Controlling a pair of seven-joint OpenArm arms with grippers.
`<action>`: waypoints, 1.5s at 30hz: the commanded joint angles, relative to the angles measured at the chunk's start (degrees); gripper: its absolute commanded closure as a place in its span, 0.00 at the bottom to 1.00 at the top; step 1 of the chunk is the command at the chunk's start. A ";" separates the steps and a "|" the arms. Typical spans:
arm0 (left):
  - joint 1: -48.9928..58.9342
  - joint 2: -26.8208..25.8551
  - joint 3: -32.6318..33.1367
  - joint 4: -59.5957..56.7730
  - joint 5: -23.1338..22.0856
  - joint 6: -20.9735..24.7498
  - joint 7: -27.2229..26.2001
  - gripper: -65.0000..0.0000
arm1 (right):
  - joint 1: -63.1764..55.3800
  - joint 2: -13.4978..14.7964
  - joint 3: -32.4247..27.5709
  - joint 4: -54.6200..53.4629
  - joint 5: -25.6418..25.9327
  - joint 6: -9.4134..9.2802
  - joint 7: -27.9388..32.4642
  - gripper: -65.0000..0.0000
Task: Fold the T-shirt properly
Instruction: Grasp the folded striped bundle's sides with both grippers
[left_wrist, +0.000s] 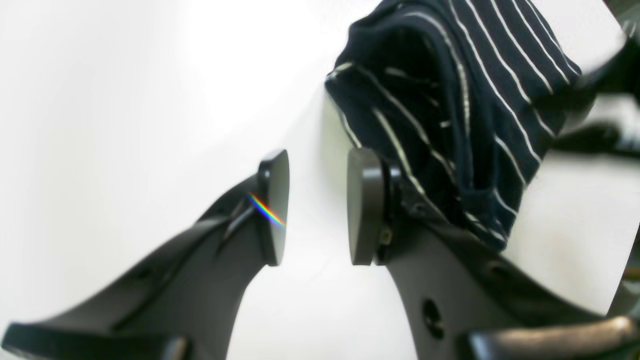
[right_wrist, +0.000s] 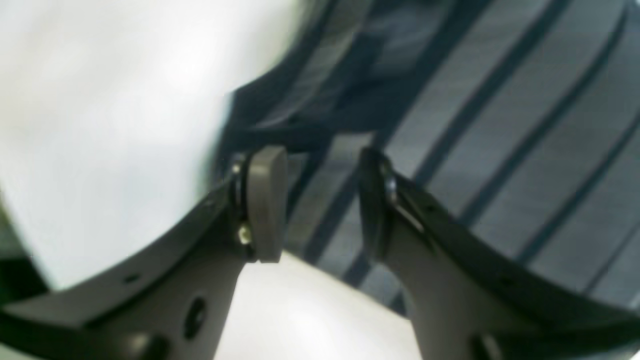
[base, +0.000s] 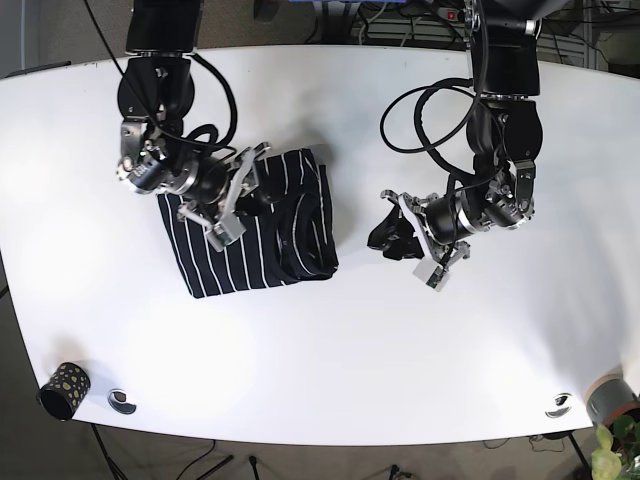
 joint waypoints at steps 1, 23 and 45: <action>-1.43 0.34 1.57 0.91 -1.05 -0.20 -1.36 0.73 | 2.61 1.60 3.49 0.51 0.44 0.34 0.86 0.66; -5.38 10.71 24.60 -3.23 -0.96 7.27 -1.71 0.73 | 26.08 7.75 9.56 -30.26 -13.72 0.34 8.86 0.67; -9.78 1.83 24.25 -19.58 -1.05 7.45 -3.29 0.73 | 20.98 4.76 9.82 -36.33 -25.58 0.34 20.64 0.67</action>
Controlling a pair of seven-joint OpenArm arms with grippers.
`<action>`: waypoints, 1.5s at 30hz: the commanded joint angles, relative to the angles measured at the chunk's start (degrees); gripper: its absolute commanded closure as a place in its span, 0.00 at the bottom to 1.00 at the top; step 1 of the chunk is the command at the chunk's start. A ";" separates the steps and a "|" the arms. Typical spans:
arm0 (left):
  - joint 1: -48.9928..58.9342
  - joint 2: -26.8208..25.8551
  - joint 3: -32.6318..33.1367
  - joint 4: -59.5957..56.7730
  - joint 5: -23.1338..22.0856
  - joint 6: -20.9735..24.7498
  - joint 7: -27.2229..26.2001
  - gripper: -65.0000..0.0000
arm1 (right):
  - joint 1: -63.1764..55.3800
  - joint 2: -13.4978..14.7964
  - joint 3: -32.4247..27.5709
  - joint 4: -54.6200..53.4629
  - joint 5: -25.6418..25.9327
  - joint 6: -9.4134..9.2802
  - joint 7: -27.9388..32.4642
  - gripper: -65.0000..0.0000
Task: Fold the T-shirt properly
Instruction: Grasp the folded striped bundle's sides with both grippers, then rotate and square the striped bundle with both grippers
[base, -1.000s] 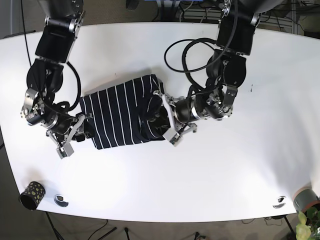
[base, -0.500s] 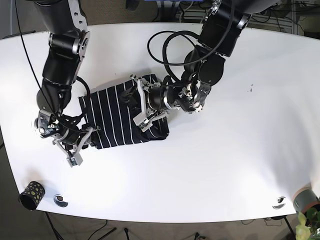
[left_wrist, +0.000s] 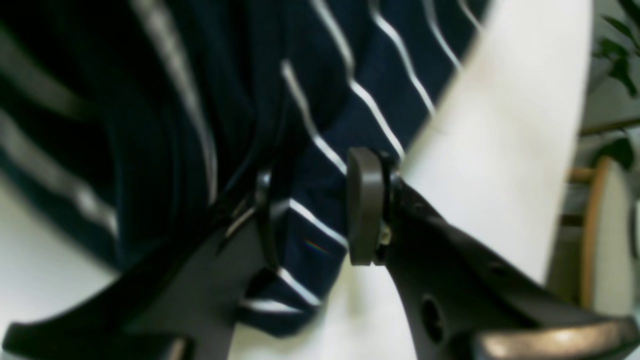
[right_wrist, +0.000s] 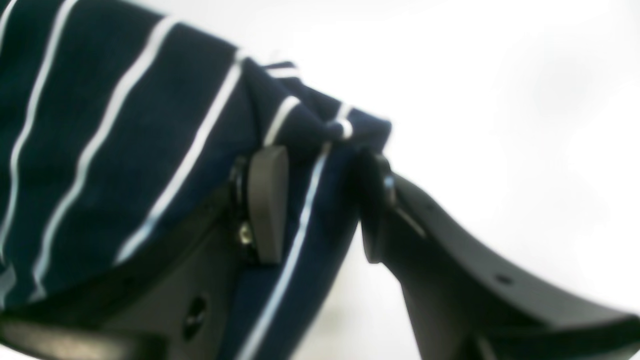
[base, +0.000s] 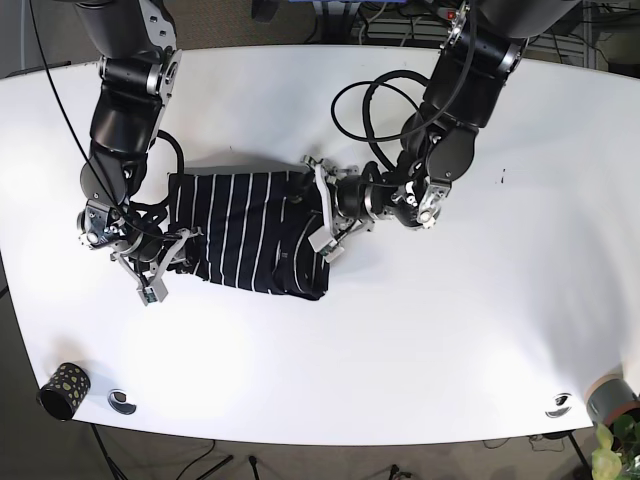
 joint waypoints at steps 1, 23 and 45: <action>-2.02 -2.24 -0.16 0.27 1.71 0.96 -0.30 0.73 | -0.75 -1.50 0.16 5.24 0.51 0.10 -0.11 0.67; -3.78 -8.04 -13.35 17.76 1.62 0.96 -0.12 0.73 | -7.34 -5.72 0.07 31.35 3.50 0.10 -14.26 0.67; 6.15 -2.76 -13.61 21.98 1.71 3.07 2.43 0.73 | -10.25 -3.69 -8.19 19.39 3.94 0.10 -7.40 0.67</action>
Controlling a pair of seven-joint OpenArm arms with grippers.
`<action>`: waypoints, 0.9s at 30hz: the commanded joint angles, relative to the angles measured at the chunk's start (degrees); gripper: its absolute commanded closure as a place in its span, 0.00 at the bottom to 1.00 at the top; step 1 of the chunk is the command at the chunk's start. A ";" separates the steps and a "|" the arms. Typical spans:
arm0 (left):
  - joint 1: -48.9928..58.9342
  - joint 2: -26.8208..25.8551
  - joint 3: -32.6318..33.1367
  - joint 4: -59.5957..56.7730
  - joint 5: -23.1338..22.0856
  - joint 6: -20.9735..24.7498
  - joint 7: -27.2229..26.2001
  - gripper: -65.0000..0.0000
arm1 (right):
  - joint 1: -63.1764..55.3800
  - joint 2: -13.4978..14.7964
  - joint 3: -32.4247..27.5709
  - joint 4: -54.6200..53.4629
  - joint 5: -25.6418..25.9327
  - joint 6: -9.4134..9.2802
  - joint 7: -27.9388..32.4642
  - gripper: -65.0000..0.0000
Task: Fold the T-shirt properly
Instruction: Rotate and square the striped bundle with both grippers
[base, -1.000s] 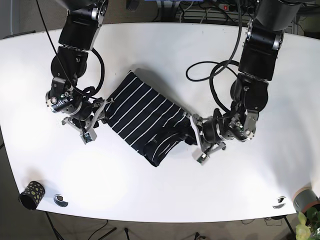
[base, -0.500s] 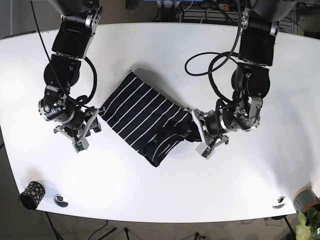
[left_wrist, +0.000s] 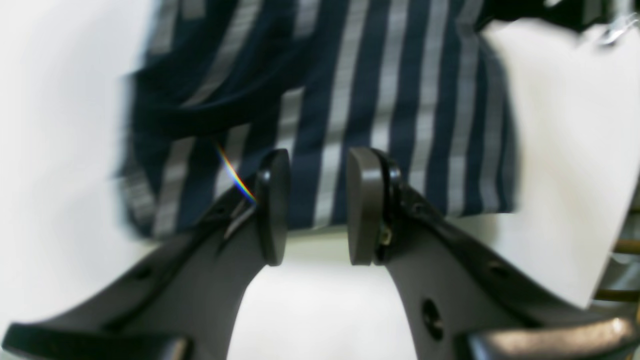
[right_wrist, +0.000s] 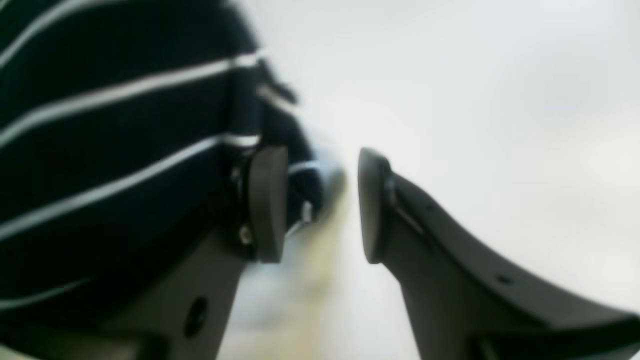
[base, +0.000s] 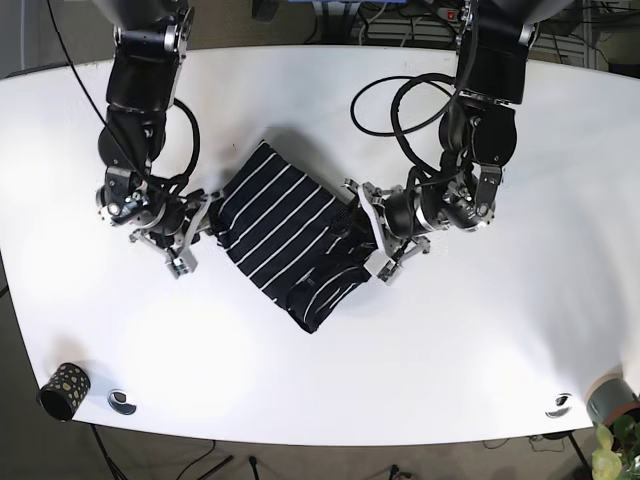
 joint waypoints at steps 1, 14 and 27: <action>-1.08 -0.21 -0.30 2.36 -1.03 2.40 -1.35 0.73 | -1.33 -1.84 -3.26 5.11 1.08 0.54 -0.63 0.67; -0.90 -0.29 -0.21 2.71 -1.03 4.68 -1.35 0.69 | -10.48 -11.34 -16.01 21.37 1.08 0.54 -8.01 0.67; -0.90 -0.21 1.81 2.71 -1.03 20.07 -2.50 0.31 | -8.90 -9.31 -7.74 23.04 1.08 0.54 -8.10 0.67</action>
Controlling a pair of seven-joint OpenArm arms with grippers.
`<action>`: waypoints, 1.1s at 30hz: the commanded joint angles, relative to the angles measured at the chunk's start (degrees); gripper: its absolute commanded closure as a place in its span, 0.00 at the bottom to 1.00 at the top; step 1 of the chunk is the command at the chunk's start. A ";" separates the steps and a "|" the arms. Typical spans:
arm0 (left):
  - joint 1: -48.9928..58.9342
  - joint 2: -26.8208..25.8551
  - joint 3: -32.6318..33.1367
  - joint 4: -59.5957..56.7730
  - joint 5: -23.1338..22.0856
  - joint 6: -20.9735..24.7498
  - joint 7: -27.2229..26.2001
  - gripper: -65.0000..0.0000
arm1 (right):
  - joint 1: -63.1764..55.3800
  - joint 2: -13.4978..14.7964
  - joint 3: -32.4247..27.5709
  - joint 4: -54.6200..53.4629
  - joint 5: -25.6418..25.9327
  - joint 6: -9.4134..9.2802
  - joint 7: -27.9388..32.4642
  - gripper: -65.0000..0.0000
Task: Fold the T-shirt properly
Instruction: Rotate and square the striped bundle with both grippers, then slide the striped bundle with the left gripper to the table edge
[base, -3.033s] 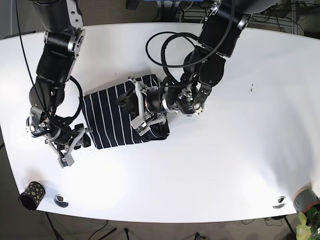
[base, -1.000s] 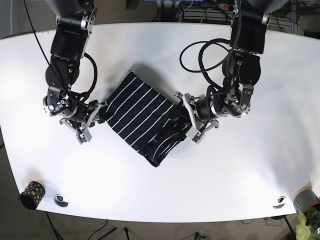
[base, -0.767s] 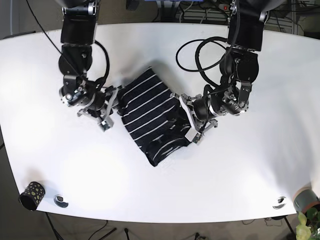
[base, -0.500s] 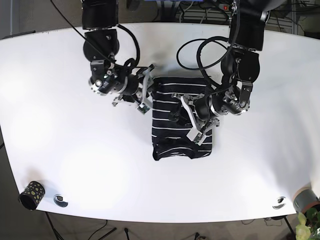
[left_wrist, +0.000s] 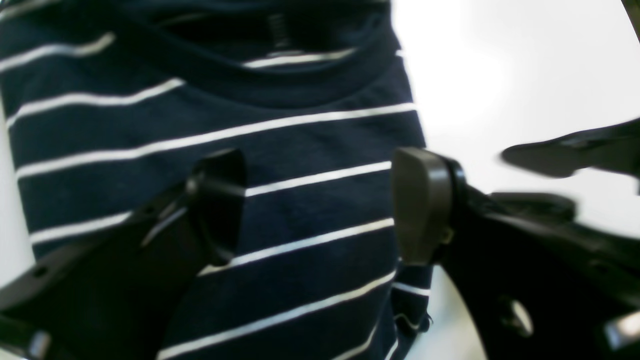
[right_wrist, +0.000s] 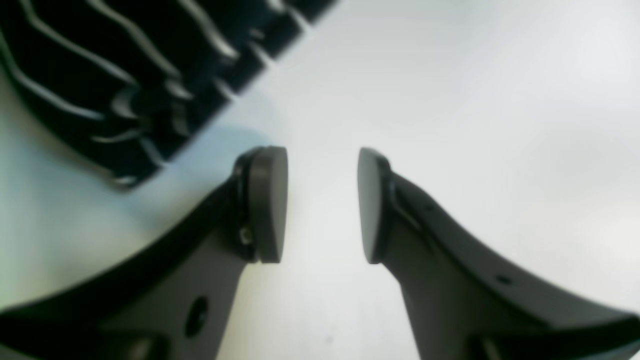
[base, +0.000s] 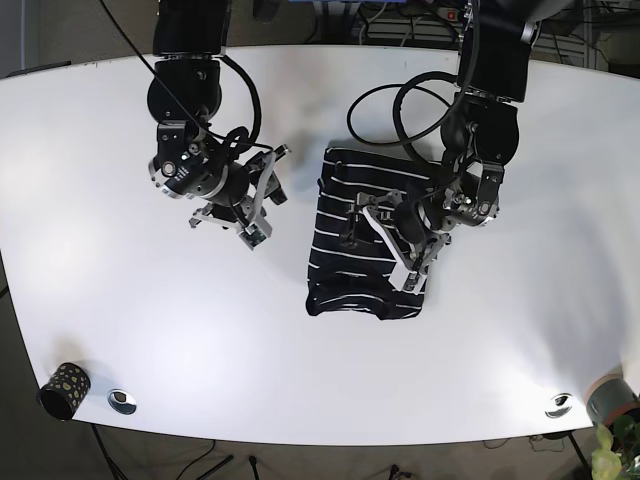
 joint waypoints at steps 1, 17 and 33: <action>-1.23 0.32 1.00 1.20 -1.03 1.49 -3.05 0.29 | 0.98 -0.13 0.52 0.94 0.97 0.12 1.08 0.67; 0.53 2.25 12.08 -5.83 13.92 11.25 -17.29 0.16 | 1.07 -0.05 2.98 0.94 0.97 0.12 1.08 0.67; 5.80 -1.18 3.90 -11.20 14.54 11.16 -16.59 0.17 | 3.09 0.13 5.62 1.12 0.97 0.12 0.99 0.67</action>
